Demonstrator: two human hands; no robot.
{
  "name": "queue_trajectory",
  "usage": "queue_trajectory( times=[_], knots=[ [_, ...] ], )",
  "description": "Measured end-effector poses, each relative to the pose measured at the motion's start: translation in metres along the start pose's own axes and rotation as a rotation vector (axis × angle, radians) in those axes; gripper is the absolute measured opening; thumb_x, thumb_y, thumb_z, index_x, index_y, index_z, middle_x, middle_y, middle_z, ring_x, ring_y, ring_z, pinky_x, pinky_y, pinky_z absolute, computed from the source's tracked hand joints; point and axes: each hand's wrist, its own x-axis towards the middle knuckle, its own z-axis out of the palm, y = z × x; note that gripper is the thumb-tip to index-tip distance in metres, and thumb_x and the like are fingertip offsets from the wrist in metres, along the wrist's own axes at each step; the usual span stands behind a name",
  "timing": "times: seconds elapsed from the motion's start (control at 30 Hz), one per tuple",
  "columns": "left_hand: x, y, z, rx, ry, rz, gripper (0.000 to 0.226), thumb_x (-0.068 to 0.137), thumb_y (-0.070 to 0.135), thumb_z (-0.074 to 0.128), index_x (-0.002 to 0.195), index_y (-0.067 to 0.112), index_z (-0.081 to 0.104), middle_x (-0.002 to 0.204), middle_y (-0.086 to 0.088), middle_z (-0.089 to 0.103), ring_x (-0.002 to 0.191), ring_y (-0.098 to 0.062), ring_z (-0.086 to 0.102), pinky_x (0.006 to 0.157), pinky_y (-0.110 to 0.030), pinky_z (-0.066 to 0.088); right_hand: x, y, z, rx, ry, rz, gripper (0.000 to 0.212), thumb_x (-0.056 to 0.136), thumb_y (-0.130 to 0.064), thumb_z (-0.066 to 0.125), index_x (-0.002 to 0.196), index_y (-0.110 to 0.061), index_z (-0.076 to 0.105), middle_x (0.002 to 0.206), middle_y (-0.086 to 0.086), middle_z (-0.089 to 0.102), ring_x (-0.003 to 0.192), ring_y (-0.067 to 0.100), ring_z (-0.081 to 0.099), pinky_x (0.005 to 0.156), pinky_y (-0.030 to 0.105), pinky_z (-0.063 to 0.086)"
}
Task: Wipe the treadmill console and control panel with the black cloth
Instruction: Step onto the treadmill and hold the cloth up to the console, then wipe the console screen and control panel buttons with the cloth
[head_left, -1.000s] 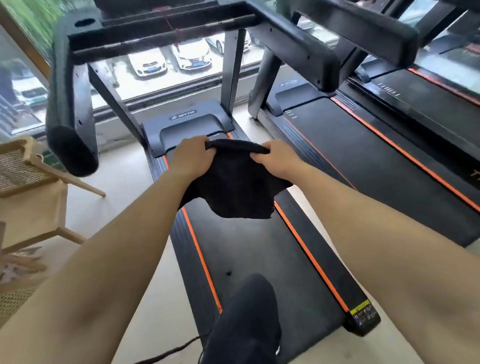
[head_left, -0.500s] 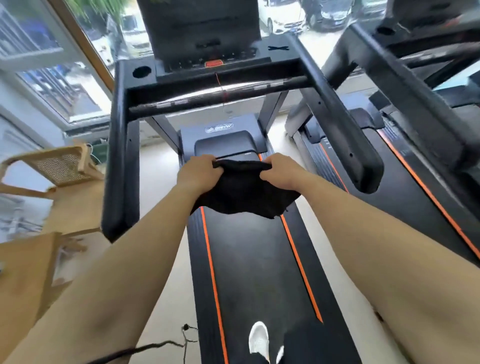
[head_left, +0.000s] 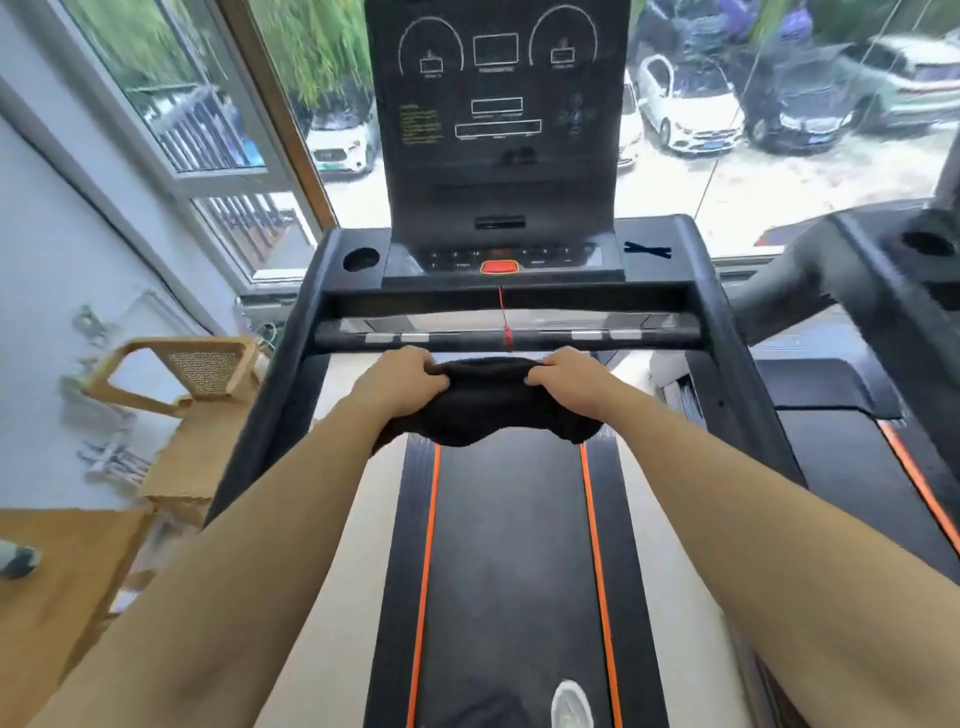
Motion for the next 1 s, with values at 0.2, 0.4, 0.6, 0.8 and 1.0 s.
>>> queue_trajectory(
  times=[0.2, 0.4, 0.6, 0.8, 1.0],
  knots=[
    [0.078, 0.004, -0.026, -0.117, 0.067, -0.026, 0.021, 0.094, 0.033, 0.060, 0.076, 0.023, 0.062, 0.087, -0.002, 0.064, 0.090, -0.025, 0.061, 0.082, -0.038, 0.048, 0.088, -0.020, -0.033, 0.143, -0.028, -0.035, 0.031, 0.093, -0.032, 0.056, 0.078, -0.009, 0.072, 0.095, 0.015, 0.070, 0.084, 0.023, 0.062, 0.079, 0.038, 0.045],
    [0.181, -0.012, -0.057, -0.267, 0.060, -0.037, 0.029, 0.093, 0.045, 0.065, 0.075, 0.022, 0.069, 0.080, 0.003, 0.069, 0.083, -0.018, 0.064, 0.072, -0.033, 0.045, 0.186, -0.049, -0.042, 0.516, -0.057, 0.084, 0.024, 0.096, -0.028, 0.059, 0.084, -0.017, 0.077, 0.083, -0.001, 0.077, 0.087, 0.021, 0.069, 0.084, 0.034, 0.050],
    [0.282, -0.025, -0.100, -0.582, 0.017, -0.067, 0.030, 0.092, 0.031, 0.067, 0.083, 0.004, 0.075, 0.088, -0.020, 0.073, 0.078, -0.022, 0.064, 0.077, -0.038, 0.050, 0.264, -0.088, -0.047, 1.002, -0.135, 0.300, 0.032, 0.092, -0.030, 0.059, 0.066, -0.016, 0.070, 0.066, 0.004, 0.070, 0.054, 0.017, 0.067, 0.058, 0.025, 0.049],
    [0.339, -0.023, -0.126, -1.138, -0.269, -0.260, 0.024, 0.094, 0.035, 0.061, 0.093, 0.015, 0.075, 0.086, -0.007, 0.076, 0.081, -0.023, 0.069, 0.074, -0.033, 0.054, 0.323, -0.110, -0.056, 1.418, -0.283, 0.223, 0.043, 0.086, -0.029, 0.043, 0.103, 0.003, 0.068, 0.093, 0.022, 0.070, 0.085, 0.036, 0.067, 0.084, 0.041, 0.049],
    [0.384, -0.029, -0.140, -1.230, -0.462, 0.108, 0.039, 0.088, 0.015, 0.067, 0.125, 0.003, 0.065, 0.127, -0.021, 0.067, 0.110, -0.028, 0.066, 0.097, -0.041, 0.054, 0.376, -0.119, -0.065, 1.542, -0.315, 0.155, 0.047, 0.084, -0.020, 0.050, 0.122, 0.004, 0.063, 0.109, 0.025, 0.070, 0.099, 0.039, 0.068, 0.098, 0.047, 0.049]
  ],
)
